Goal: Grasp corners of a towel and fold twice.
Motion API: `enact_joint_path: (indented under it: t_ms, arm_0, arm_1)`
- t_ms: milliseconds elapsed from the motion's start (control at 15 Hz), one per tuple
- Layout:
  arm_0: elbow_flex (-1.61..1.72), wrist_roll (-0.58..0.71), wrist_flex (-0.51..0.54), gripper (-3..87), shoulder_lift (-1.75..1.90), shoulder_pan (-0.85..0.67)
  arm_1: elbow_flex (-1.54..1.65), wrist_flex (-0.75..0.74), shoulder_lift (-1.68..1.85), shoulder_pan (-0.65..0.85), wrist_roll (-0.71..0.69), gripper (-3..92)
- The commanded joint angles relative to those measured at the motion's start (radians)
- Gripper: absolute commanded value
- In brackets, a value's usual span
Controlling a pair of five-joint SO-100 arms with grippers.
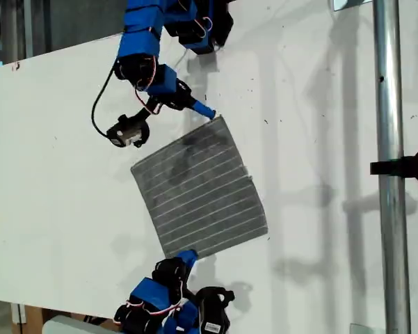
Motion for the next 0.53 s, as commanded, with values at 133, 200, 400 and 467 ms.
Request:
enact_joint_path:
  t_ms: [133, 200, 400, 467]
  arm_0:
    - [0.000, -0.012, -0.028, -2.9, 0.029, 0.031]
    - [0.005, -0.014, -0.031, -2.9, 0.029, 0.031]
    - [0.018, -0.018, -0.035, -2.9, 0.028, 0.035]
    - [0.021, -0.020, -0.037, -2.9, 0.028, 0.037]
  arm_1:
    - [0.362, -0.446, -0.114, 0.015, -0.021, 40.0]
    - [0.374, -0.506, -0.163, 0.015, -0.021, 39.7]
    - [0.311, -0.566, -0.290, 0.000, -0.014, 39.4]
    - [0.298, -0.578, -0.316, 0.000, -0.014, 39.4]
